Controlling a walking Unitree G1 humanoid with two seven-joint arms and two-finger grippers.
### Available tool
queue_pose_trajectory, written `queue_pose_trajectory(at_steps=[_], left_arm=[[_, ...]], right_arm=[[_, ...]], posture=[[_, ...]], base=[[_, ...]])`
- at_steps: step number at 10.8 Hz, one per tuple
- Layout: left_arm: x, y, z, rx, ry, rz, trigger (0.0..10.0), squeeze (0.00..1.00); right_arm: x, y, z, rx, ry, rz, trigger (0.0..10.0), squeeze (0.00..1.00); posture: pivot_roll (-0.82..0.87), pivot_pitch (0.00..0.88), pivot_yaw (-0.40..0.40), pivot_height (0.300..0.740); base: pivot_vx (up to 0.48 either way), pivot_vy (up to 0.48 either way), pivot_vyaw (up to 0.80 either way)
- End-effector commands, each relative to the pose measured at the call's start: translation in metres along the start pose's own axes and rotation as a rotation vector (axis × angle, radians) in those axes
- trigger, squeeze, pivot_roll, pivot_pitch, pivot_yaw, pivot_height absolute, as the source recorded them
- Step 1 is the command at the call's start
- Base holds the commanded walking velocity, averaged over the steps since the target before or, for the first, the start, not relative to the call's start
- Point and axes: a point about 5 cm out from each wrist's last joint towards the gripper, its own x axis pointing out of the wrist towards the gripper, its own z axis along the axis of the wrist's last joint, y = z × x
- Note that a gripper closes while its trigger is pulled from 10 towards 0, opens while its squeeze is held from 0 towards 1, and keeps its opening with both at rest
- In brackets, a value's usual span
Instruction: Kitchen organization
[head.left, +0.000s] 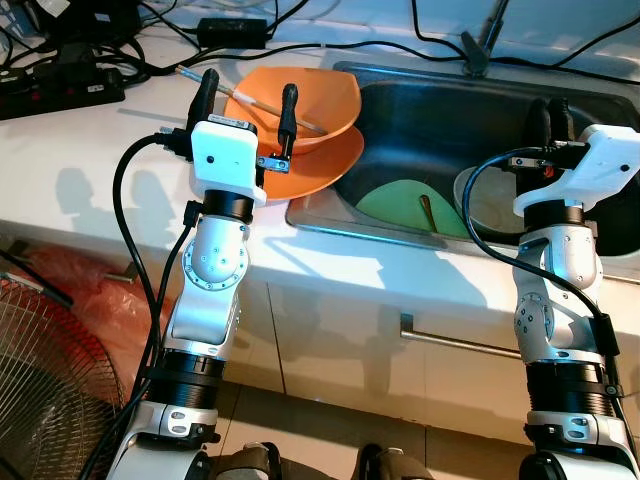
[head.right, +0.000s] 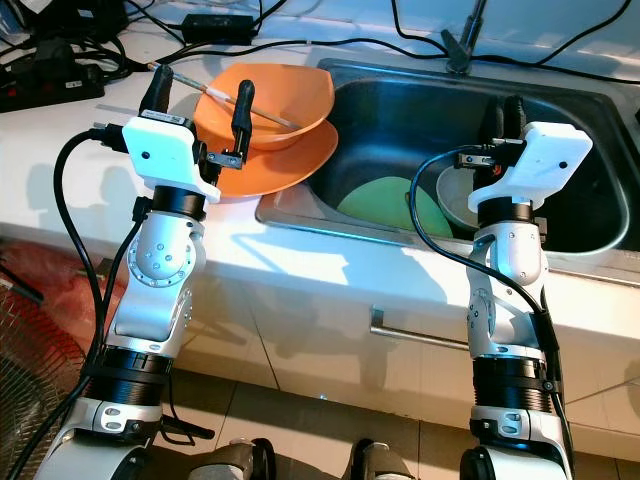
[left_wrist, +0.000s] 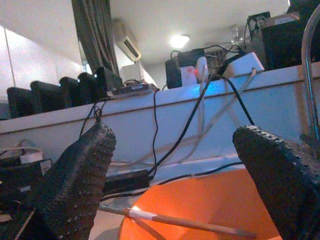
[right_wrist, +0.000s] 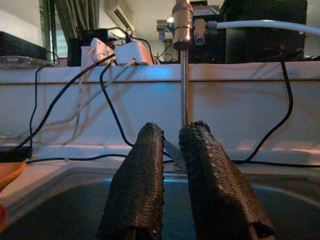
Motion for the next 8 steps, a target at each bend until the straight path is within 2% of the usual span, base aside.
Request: queue_pose_trajectory(at_steps=[1,4,8], left_arm=[[0.0007,0.0003,0.0018,0.002,-0.007,0.006,10.0,0.00],[0.0009,0.0003,0.0018,0.003,-0.006,0.007,10.0,0.00],[0.0009,0.0000,0.0022,0.003,-0.009,0.005,10.0,0.00]], right_arm=[[0.0005,0.0004,0.0031,-0.005,-0.017,0.003,10.0,0.00],[0.0009,-0.0003,0.0029,-0.006,-0.015,0.002,10.0,0.00],[0.0004,-0.0005,0.0030,-0.007,-0.016,-0.001,10.0,0.00]], posture=[[0.01,0.167,0.000,0.740],[0.01,0.172,-0.003,0.740],[0.01,0.173,-0.002,0.740]], base=[[0.000,0.000,0.00],[0.290,0.000,0.00],[0.076,0.000,0.00]])
